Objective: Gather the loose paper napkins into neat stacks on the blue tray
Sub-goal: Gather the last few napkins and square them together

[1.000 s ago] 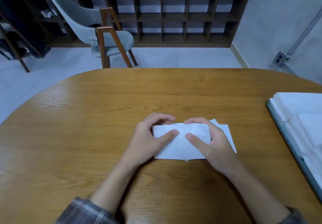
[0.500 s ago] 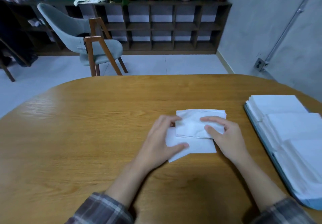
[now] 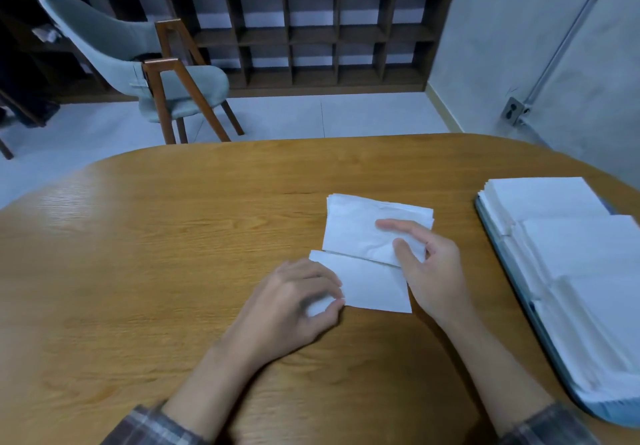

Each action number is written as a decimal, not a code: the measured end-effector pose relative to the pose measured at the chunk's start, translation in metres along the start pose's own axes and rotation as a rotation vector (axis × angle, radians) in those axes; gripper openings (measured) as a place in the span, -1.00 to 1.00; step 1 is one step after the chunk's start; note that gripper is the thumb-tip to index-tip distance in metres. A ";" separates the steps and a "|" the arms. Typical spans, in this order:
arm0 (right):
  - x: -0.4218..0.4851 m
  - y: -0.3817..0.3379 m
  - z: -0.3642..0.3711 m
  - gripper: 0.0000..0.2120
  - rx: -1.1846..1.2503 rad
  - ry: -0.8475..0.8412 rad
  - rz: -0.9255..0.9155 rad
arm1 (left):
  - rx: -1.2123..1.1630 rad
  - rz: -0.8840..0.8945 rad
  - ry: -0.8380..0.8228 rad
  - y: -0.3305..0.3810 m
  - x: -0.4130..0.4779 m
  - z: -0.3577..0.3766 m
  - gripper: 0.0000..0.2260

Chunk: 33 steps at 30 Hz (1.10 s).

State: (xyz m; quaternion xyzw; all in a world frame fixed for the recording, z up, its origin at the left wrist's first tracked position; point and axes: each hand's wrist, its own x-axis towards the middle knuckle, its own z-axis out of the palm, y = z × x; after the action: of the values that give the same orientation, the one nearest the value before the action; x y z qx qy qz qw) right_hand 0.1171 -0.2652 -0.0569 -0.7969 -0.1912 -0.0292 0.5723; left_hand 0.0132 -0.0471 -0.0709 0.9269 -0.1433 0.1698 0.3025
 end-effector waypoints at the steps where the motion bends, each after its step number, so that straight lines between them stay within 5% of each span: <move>1: 0.000 -0.001 0.000 -0.62 -0.004 -0.012 -0.005 | -0.028 -0.004 -0.004 0.000 0.000 -0.001 -0.96; 12: -0.002 -0.001 0.003 -0.61 -0.043 -0.062 -0.035 | -0.276 -0.177 -0.034 -0.007 -0.001 -0.005 -0.86; 19: 0.000 -0.003 0.000 -0.59 0.036 -0.170 -0.007 | -0.353 -0.245 -0.047 -0.006 0.000 -0.013 -0.97; 23: 0.001 -0.006 -0.002 -0.71 0.141 -0.218 0.020 | -0.404 -0.290 -0.045 -0.004 0.001 -0.016 -0.87; 33: -0.001 -0.014 -0.006 -0.50 0.203 -0.257 -0.040 | -0.613 -0.327 0.068 0.003 0.006 -0.033 -0.86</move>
State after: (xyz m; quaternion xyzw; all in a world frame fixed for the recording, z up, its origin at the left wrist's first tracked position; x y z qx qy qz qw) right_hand 0.1128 -0.2672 -0.0427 -0.7280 -0.2808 0.0810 0.6201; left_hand 0.0099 -0.0304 -0.0416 0.7976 -0.0268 0.0988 0.5944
